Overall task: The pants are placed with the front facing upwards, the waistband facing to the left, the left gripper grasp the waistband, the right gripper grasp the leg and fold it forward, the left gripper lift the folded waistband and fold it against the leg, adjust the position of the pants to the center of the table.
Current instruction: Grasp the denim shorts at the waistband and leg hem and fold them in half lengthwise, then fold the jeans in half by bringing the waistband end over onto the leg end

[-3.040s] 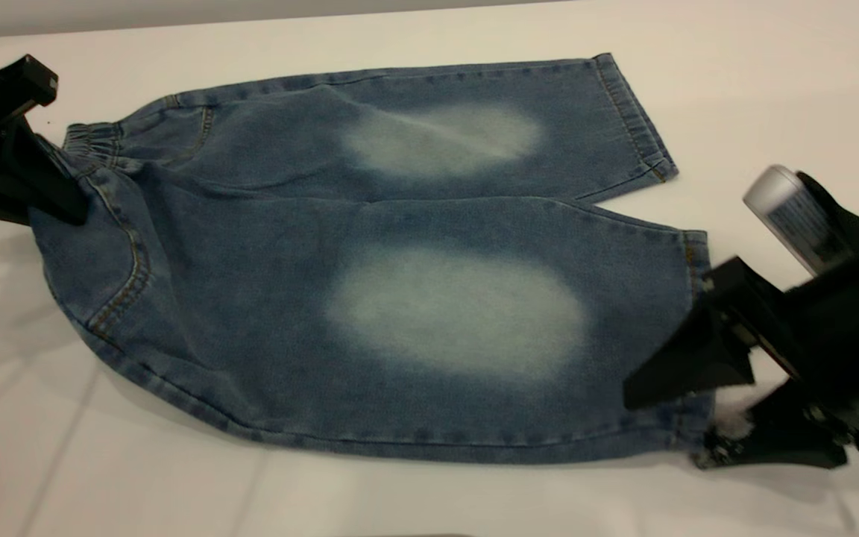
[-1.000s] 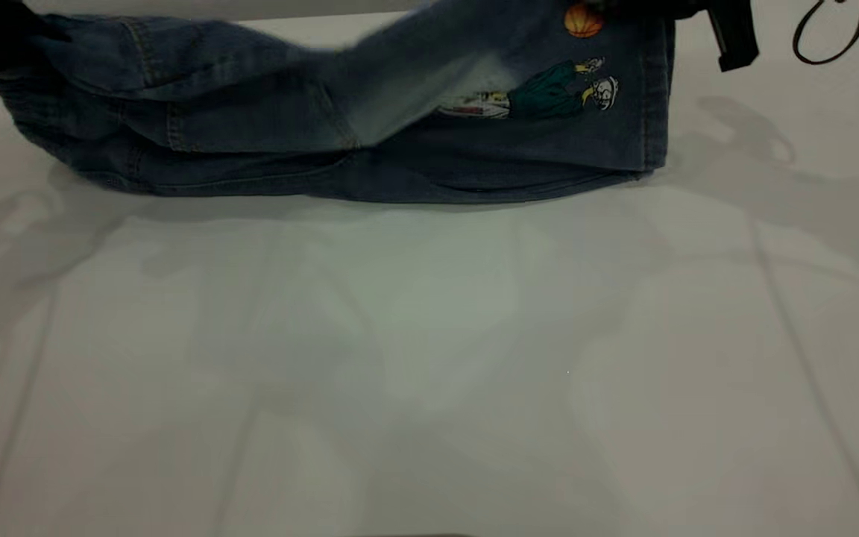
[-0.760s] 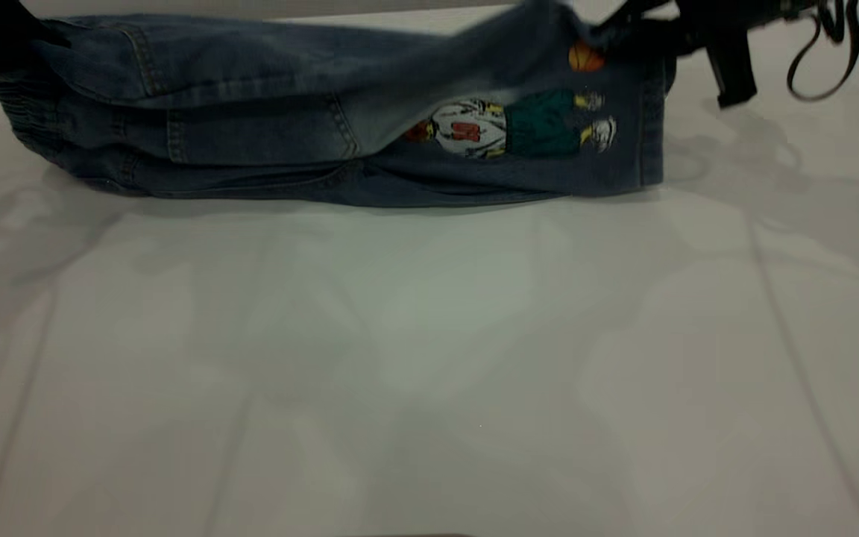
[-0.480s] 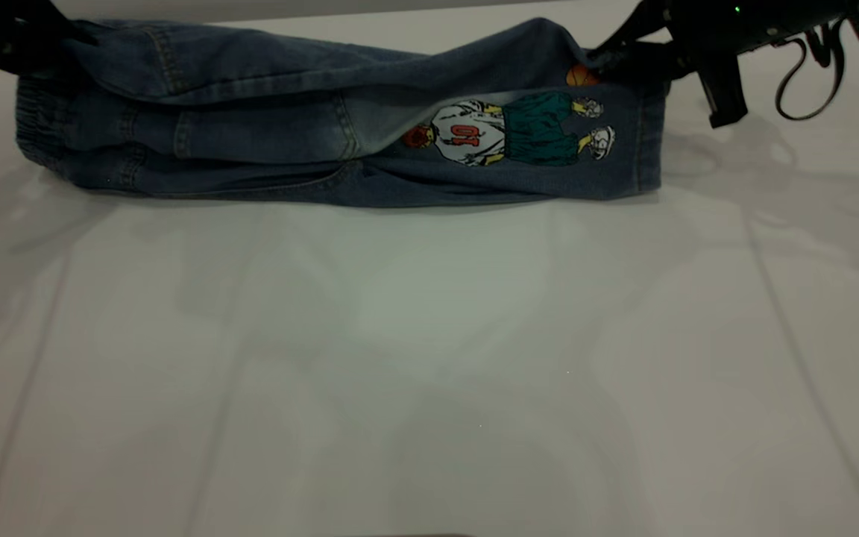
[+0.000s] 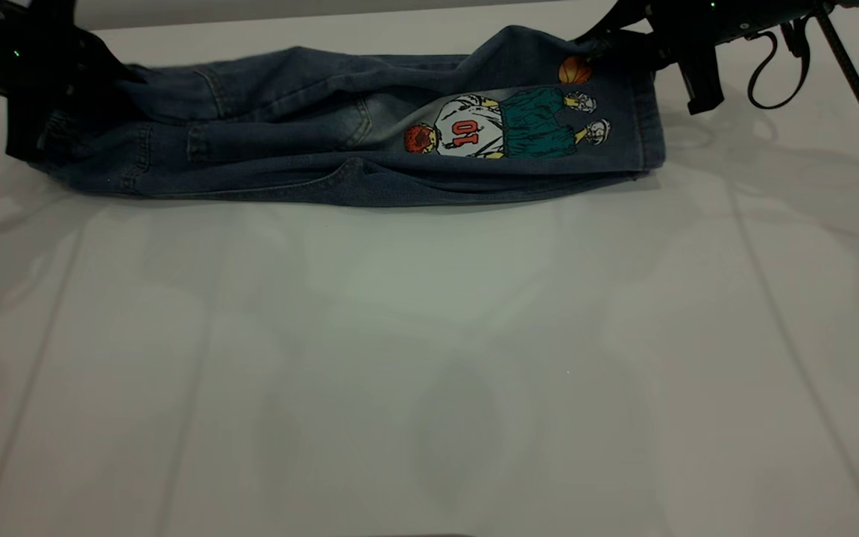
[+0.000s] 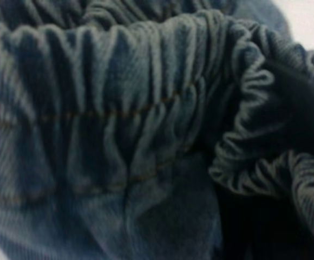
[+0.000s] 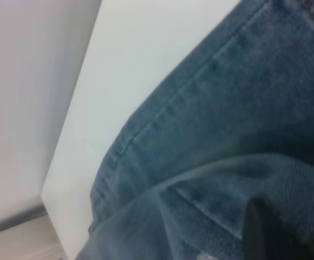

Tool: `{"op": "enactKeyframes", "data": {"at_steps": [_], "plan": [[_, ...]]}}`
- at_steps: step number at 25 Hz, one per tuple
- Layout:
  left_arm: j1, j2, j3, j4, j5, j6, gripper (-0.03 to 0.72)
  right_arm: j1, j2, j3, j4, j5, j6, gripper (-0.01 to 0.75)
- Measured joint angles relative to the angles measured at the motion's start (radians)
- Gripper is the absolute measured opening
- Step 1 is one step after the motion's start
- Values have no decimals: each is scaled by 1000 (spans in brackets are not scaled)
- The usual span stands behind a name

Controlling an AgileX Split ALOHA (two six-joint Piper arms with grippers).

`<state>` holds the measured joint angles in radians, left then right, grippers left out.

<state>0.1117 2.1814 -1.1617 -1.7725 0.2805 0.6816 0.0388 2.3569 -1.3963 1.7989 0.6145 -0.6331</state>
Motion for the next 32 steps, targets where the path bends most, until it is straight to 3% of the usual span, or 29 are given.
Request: {"op": "enactKeyframes", "data": {"at_steps": [4,7,11,14,18,24,29,32], "plan": [[1,13,-20,0,30,116,234,0,1,-27,0,24,-29,211],[1,13,-46,0,50,204,383,0,1,-38,0,50,-57,342],[1,8,-68,1,106,329,525,0,1,-38,0,127,-100,473],[1,-19,-71,33,131,419,559,0,1,-38,-2,226,-141,507],[1,-99,-71,212,159,445,563,0,1,-38,-5,374,-196,514],[1,-200,-72,637,238,144,563,0,1,-38,-90,470,-224,515],[1,-209,-72,1096,316,-256,563,4,1,-38,-229,483,-224,515],[14,-209,-72,1252,316,-416,563,12,1,-38,-269,484,-224,511]]}}
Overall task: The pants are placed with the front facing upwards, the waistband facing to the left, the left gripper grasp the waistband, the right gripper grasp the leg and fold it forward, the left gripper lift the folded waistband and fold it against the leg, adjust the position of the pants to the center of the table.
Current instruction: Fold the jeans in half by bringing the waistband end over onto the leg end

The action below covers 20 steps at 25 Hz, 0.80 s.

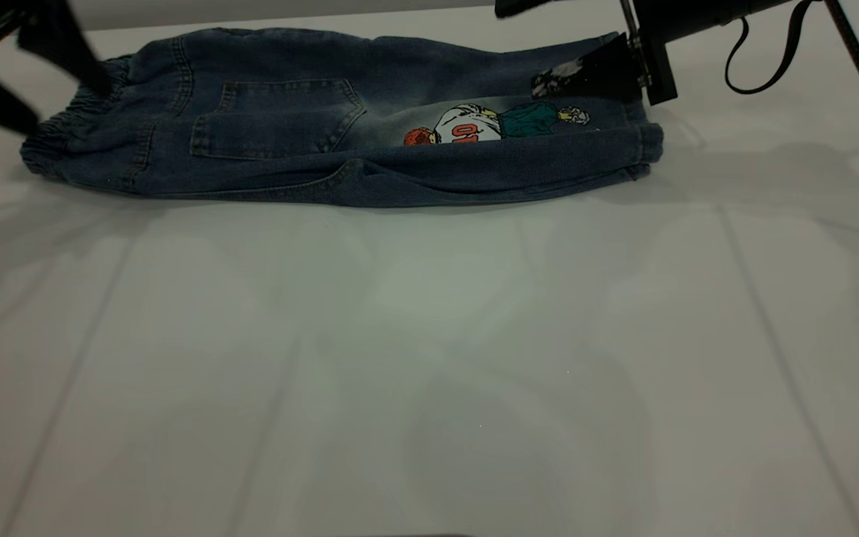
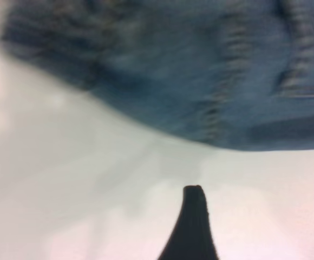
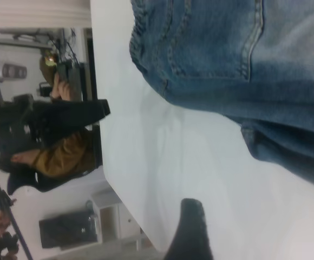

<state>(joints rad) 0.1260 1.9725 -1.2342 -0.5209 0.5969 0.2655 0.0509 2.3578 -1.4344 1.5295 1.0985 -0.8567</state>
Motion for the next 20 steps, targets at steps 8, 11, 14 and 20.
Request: {"op": "enactKeyframes", "data": {"at_steps": [8,11,14,20], "plan": [[139,54,-2,-56,-20,-78,563,19,0,-1,-3,-1,-1,510],[152,102,-3,-116,-50,-52,563,19,0,-1,-3,-1,-2,510],[149,143,-4,-235,-88,20,563,19,0,-1,-3,-1,-2,510],[148,196,-6,-486,-141,205,563,19,0,-1,-3,-1,-2,510]]}}
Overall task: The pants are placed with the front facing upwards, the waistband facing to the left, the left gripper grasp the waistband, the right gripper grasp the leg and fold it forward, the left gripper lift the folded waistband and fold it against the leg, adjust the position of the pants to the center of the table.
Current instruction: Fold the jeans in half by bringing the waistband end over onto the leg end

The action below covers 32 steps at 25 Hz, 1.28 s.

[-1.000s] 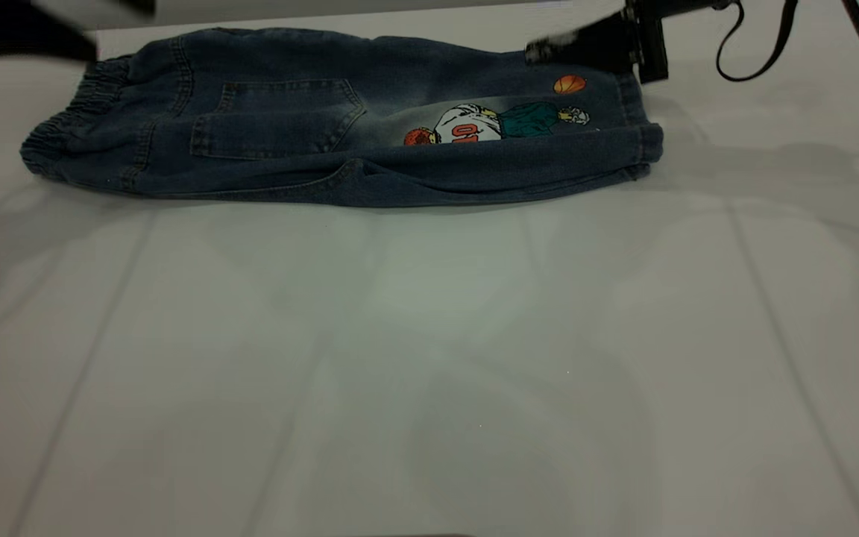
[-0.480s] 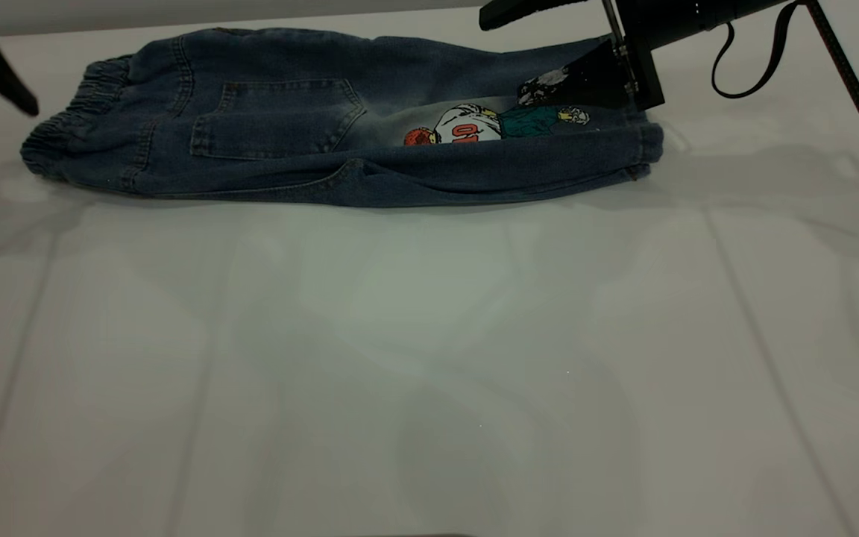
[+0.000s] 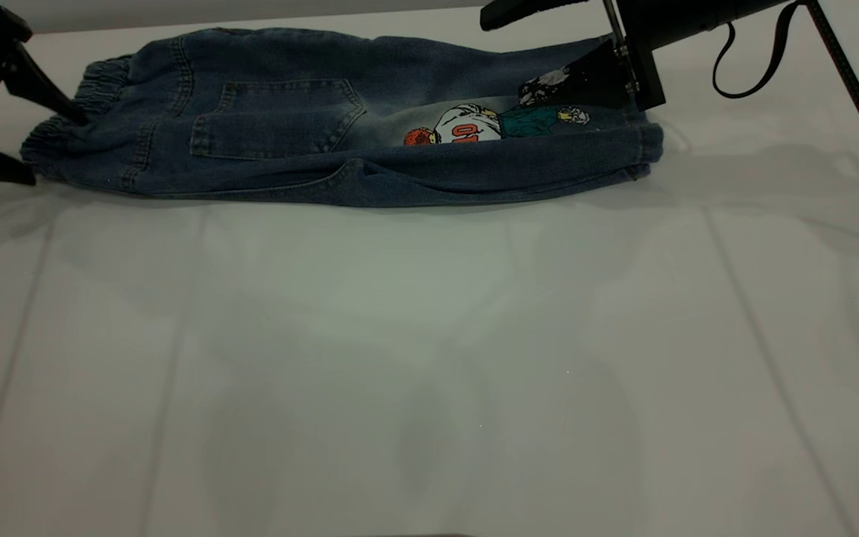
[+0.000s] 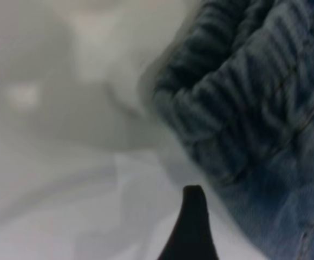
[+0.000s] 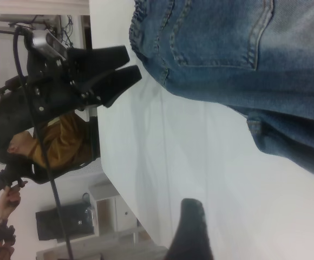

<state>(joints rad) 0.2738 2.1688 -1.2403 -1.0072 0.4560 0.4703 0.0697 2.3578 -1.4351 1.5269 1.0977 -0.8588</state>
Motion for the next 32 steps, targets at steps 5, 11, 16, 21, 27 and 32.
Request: {"op": "enactKeyframes", "data": {"at_steps": [5,11,16,21,27,32], "plan": [[0,36,-4,-93,-36,49,563,0,0,0,0,0,0,510],[0,81,-5,-138,-47,68,563,0,0,0,-1,-4,-1,510],[0,103,-24,-174,-42,67,520,0,0,0,-1,-4,-1,510],[0,135,-43,-229,-39,68,324,0,0,0,-1,-5,-1,510],[0,143,-44,-238,-38,136,79,4,0,0,35,-5,-1,510],[0,112,-43,-221,5,200,76,51,0,-80,48,-67,20,510]]}}
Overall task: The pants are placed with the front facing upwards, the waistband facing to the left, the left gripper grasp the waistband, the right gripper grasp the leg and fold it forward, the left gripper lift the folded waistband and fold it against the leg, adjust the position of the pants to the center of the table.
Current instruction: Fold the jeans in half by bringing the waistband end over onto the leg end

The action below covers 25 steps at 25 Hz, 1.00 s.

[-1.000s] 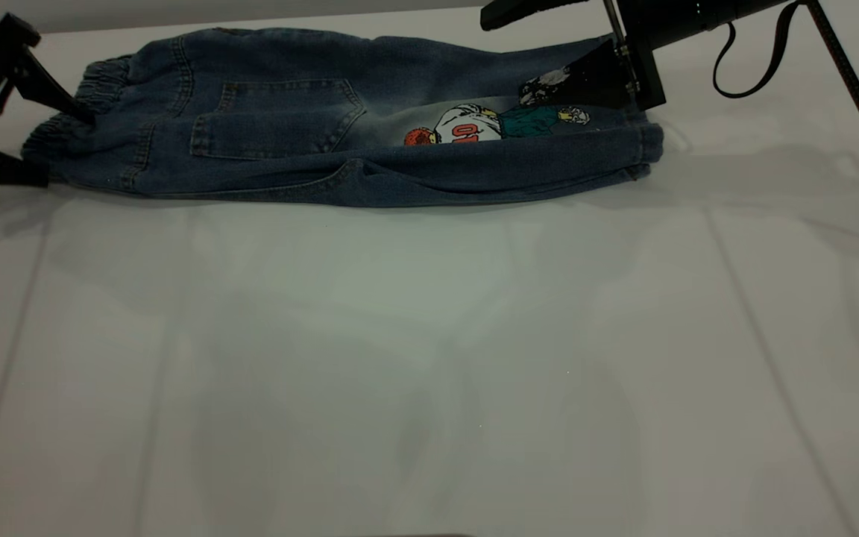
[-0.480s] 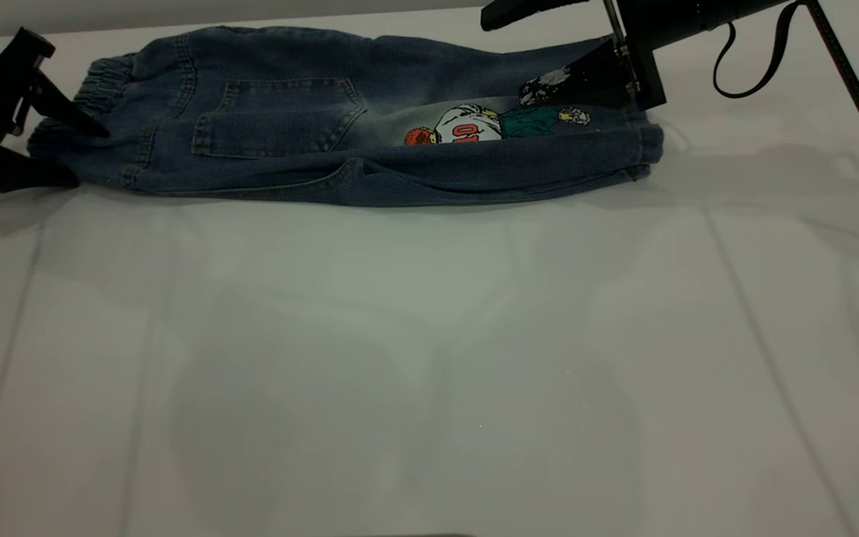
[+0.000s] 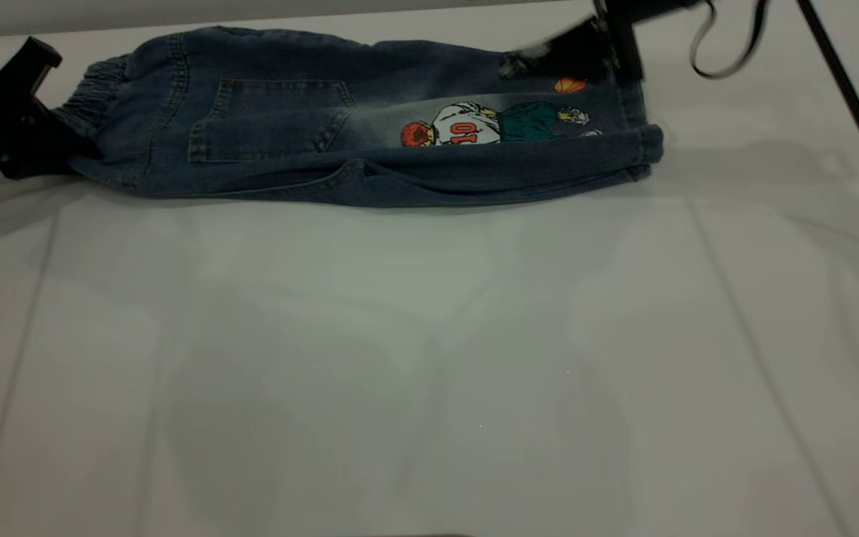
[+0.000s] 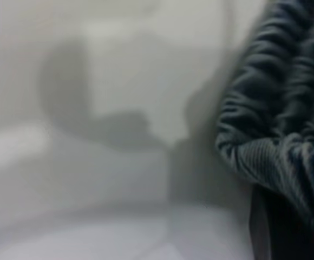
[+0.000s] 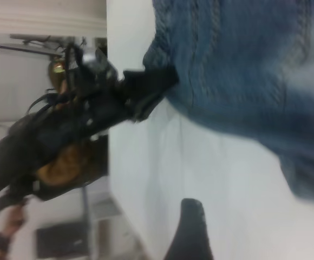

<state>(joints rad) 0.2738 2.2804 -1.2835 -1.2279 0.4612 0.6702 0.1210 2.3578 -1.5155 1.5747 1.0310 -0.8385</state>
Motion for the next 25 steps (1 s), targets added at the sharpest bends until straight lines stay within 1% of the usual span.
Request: {"op": "enactKeyframes", "data": {"at_steps": [3,6,9,11,16,20,22,25], "plan": [[-9,-65,4,12,35,29,75,65,0,-55,-77,-138,47,510],[-41,-155,7,26,57,48,75,142,8,-88,-169,-286,87,504],[-85,-240,8,29,80,57,75,202,42,-130,-202,-365,110,488],[-114,-289,9,30,110,71,75,235,82,-167,-202,-395,114,482],[-170,-376,9,41,150,77,75,300,201,-257,-201,-400,117,479],[-201,-455,11,66,156,89,75,327,224,-278,-202,-357,118,479],[-209,-495,11,101,163,94,75,325,220,-288,-232,-324,118,479],[-214,-537,11,152,183,96,75,290,194,-300,-280,-271,122,479]]}}
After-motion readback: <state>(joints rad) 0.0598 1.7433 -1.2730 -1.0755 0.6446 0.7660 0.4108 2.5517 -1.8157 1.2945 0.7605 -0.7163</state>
